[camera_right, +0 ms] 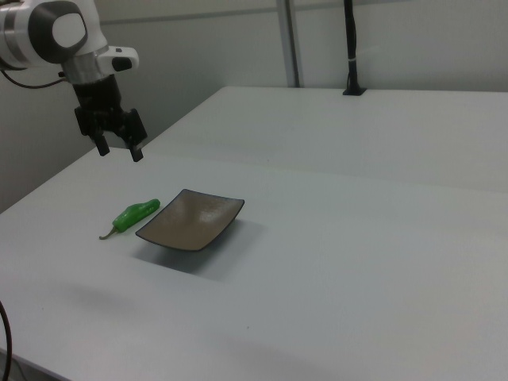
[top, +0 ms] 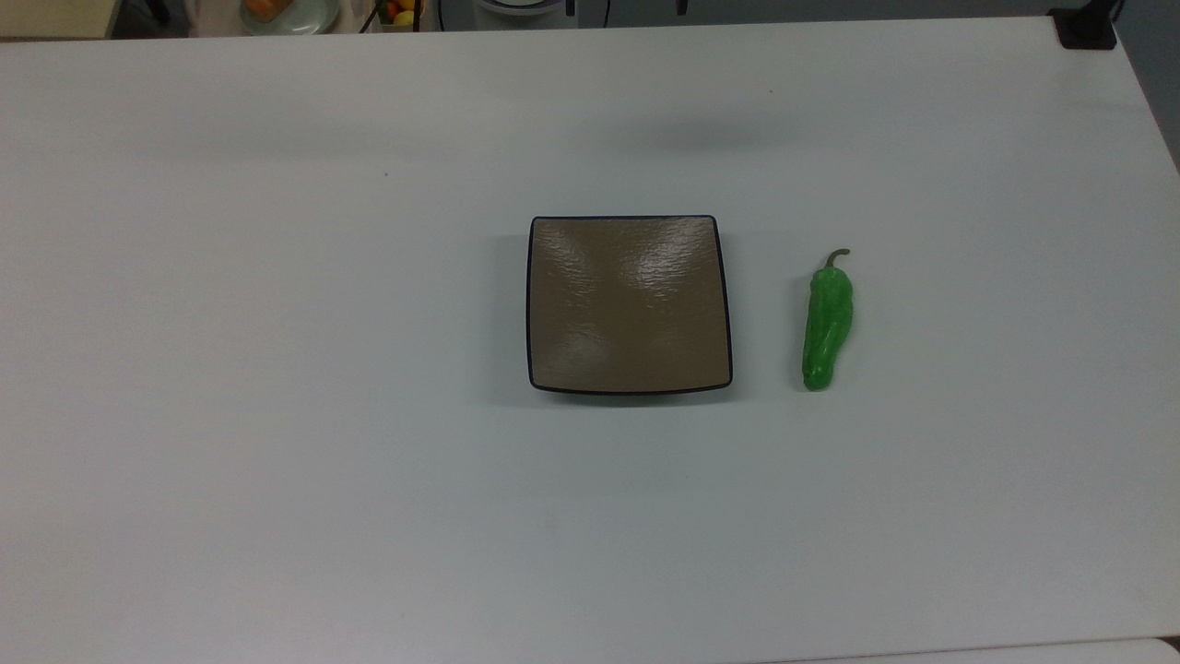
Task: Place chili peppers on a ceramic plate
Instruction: 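Move the open gripper toward the green chili pepper beside the plate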
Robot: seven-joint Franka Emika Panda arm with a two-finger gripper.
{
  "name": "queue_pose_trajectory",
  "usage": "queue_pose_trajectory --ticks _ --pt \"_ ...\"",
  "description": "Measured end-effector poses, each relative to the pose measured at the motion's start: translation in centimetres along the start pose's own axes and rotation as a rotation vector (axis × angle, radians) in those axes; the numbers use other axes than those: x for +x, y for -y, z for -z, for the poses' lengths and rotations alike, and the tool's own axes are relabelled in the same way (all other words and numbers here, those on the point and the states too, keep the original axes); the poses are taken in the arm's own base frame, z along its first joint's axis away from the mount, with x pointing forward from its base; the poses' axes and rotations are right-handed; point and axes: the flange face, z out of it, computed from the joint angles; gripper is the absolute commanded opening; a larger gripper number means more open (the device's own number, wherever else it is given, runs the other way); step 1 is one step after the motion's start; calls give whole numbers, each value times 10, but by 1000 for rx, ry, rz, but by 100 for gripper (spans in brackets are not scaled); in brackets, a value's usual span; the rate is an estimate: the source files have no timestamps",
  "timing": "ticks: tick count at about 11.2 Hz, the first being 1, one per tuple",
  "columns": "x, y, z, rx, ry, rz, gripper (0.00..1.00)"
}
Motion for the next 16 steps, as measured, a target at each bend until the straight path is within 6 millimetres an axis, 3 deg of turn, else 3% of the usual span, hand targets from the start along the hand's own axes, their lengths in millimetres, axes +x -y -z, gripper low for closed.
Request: queue_pose_trajectory --ticks 10,16 --pt "10 -3 -6 24 -11 -14 100" --pt "15 10 0 58 -25 -8 100"
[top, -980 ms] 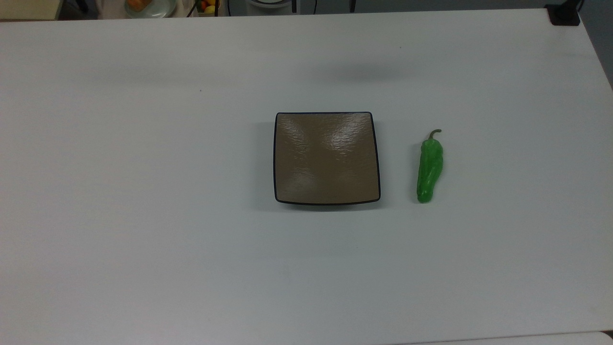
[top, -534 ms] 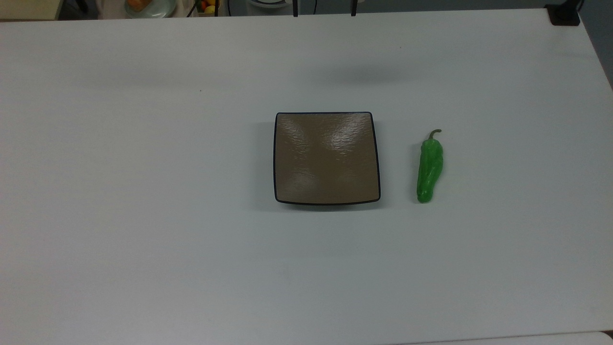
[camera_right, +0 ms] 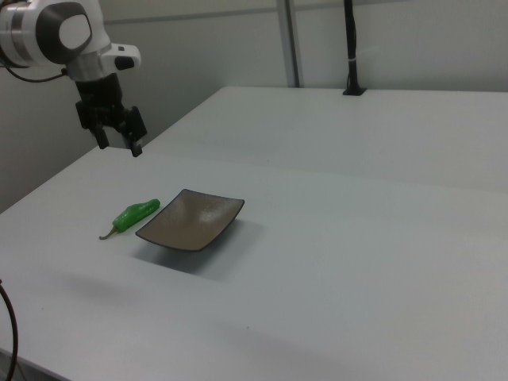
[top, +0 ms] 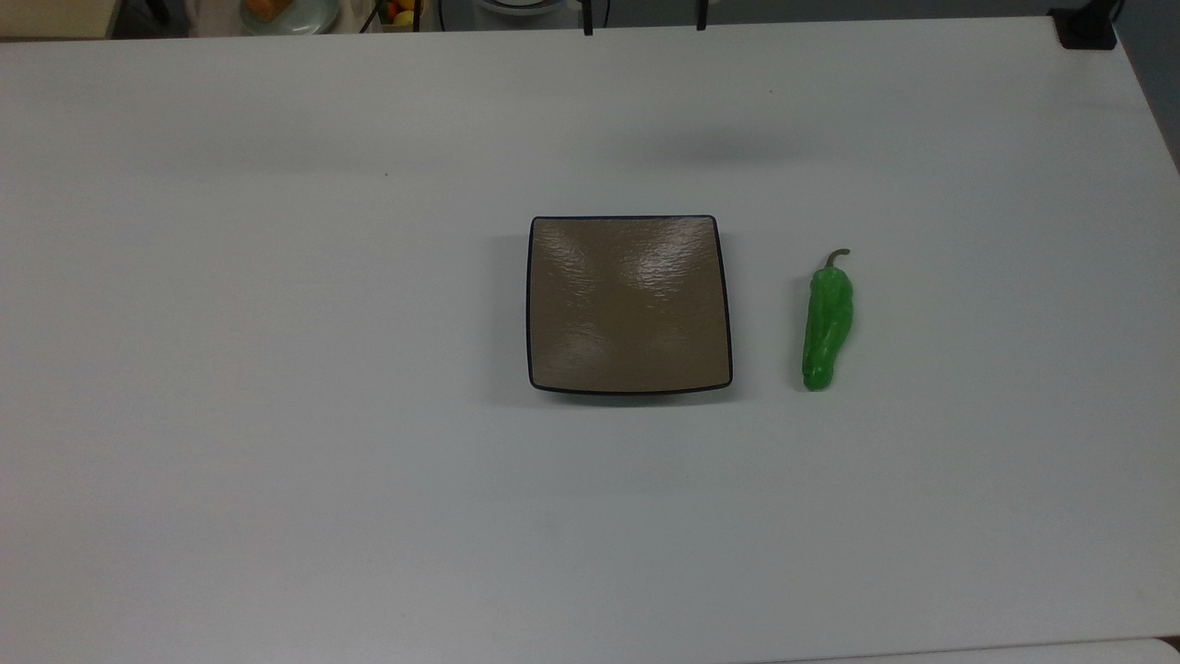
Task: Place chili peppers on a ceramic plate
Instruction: 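Move the open gripper toward the green chili pepper beside the plate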
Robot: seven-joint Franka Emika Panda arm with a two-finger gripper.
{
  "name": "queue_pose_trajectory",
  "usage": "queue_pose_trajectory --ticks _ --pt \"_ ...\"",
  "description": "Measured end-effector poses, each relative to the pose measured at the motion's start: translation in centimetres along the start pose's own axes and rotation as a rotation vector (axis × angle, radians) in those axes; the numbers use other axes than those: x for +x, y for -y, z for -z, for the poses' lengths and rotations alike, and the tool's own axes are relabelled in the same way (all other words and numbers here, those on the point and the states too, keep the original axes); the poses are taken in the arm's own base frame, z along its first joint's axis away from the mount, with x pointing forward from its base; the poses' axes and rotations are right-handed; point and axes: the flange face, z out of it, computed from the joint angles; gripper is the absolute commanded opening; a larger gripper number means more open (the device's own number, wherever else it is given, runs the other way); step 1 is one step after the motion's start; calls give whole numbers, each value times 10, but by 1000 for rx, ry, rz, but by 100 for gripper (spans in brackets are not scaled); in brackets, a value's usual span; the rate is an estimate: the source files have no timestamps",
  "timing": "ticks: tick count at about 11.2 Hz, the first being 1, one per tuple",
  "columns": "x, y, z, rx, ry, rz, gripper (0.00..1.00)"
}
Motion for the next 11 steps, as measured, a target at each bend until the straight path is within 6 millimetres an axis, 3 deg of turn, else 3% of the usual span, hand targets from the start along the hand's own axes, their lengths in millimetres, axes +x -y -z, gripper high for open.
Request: queue_pose_trajectory --ticks 2,5,8,11 --pt "7 23 -1 8 -5 -22 100" --pt "23 66 -26 26 0 -61 100" --pt "45 112 -77 55 -47 -112 100" --pt "63 140 -129 80 -77 -99 100"
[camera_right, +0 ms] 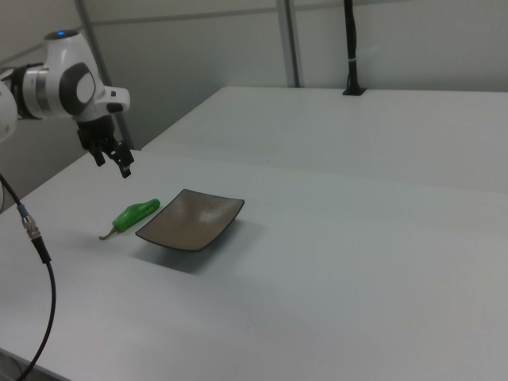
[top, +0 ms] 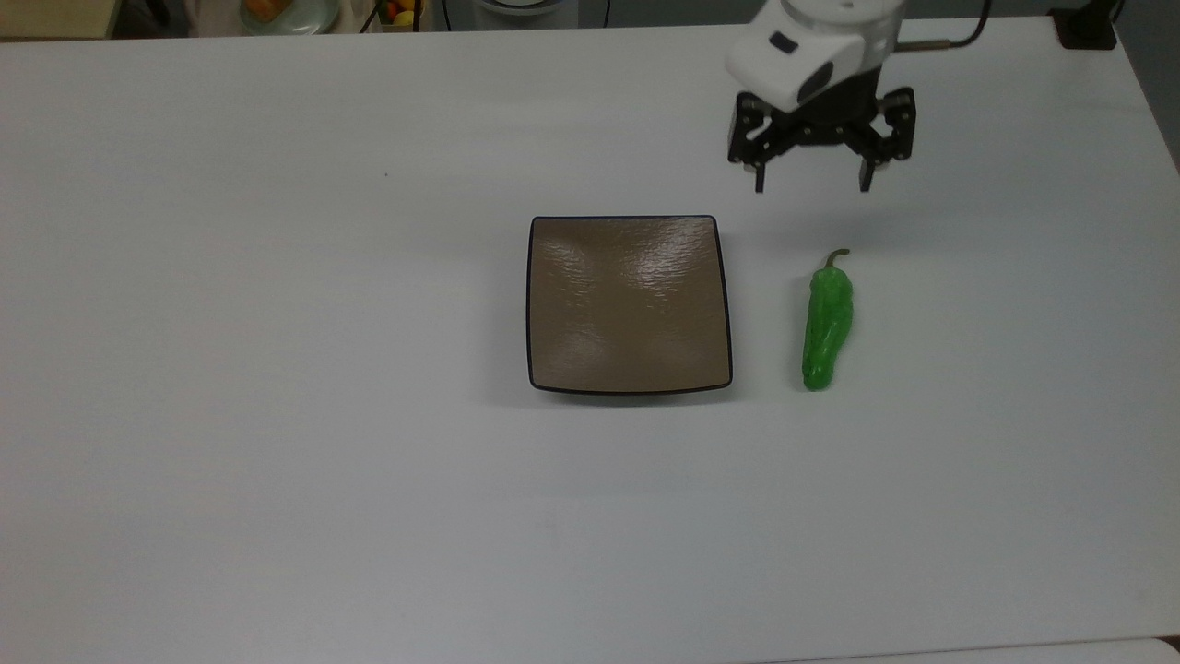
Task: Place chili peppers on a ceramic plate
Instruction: 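Move the open gripper toward the green chili pepper beside the plate, then lower the gripper over the green chili pepper and close on it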
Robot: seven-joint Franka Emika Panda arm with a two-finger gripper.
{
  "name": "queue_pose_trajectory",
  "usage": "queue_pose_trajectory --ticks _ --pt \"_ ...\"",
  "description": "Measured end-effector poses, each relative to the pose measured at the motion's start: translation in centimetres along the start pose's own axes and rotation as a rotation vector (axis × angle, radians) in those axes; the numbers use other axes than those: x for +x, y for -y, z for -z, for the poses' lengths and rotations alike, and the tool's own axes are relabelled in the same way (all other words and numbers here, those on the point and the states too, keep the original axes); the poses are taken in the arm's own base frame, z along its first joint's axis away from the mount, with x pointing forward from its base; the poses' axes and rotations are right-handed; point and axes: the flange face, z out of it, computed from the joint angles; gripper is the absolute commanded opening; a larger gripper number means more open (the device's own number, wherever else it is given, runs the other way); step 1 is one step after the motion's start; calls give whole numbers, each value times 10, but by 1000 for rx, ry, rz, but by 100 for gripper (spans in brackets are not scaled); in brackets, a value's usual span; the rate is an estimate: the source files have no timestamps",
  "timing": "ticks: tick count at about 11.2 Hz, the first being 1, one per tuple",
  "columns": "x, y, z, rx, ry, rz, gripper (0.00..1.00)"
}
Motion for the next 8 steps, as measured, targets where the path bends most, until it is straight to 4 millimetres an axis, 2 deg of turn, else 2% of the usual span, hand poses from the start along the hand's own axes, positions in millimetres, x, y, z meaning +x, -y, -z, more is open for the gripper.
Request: queue_pose_trajectory --ticks 8 --pt "0 35 -106 5 -3 58 100"
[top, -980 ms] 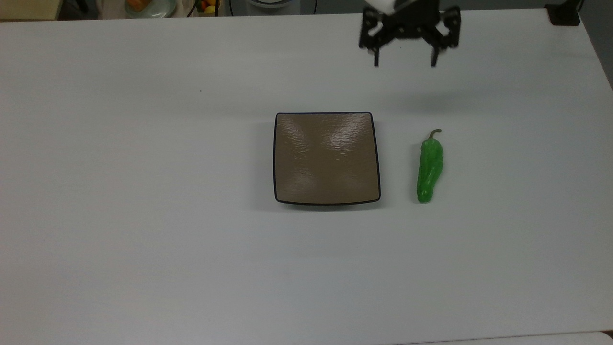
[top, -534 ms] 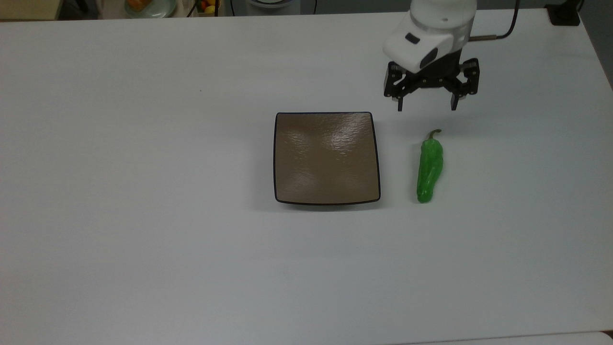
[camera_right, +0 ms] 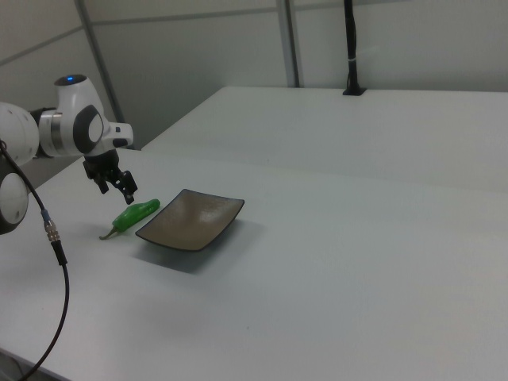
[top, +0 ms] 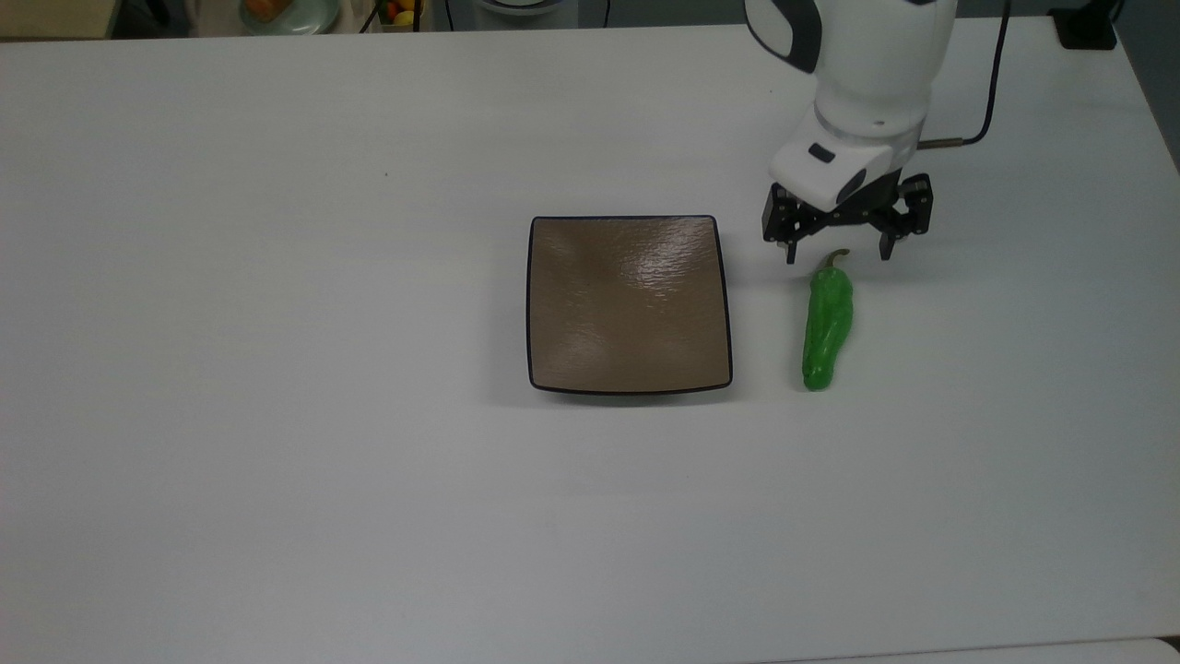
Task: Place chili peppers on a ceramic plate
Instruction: 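Lower the gripper over the green chili pepper and close on it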
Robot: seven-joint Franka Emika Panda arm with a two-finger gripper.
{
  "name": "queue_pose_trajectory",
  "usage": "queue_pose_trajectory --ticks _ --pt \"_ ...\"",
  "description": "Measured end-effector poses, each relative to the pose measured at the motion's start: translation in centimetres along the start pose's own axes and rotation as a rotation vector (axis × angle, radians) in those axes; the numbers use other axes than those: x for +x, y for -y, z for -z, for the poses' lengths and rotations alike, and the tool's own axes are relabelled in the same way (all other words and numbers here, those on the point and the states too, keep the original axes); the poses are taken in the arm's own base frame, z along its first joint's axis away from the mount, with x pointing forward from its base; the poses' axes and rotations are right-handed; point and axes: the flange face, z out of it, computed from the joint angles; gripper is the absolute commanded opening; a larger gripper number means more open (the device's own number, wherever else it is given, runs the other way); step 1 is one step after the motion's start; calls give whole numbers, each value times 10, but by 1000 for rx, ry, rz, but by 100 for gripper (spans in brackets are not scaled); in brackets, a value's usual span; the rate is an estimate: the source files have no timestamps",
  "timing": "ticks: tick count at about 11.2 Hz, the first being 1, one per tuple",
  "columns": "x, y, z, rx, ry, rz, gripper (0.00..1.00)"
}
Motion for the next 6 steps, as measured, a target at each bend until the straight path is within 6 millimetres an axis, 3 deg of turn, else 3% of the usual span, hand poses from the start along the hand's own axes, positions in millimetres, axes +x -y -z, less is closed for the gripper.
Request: queue_pose_trajectory --ticks 4,6 --pt "0 3 -48 -18 -13 29 100" --pt "-1 3 -62 -25 -11 37 92"
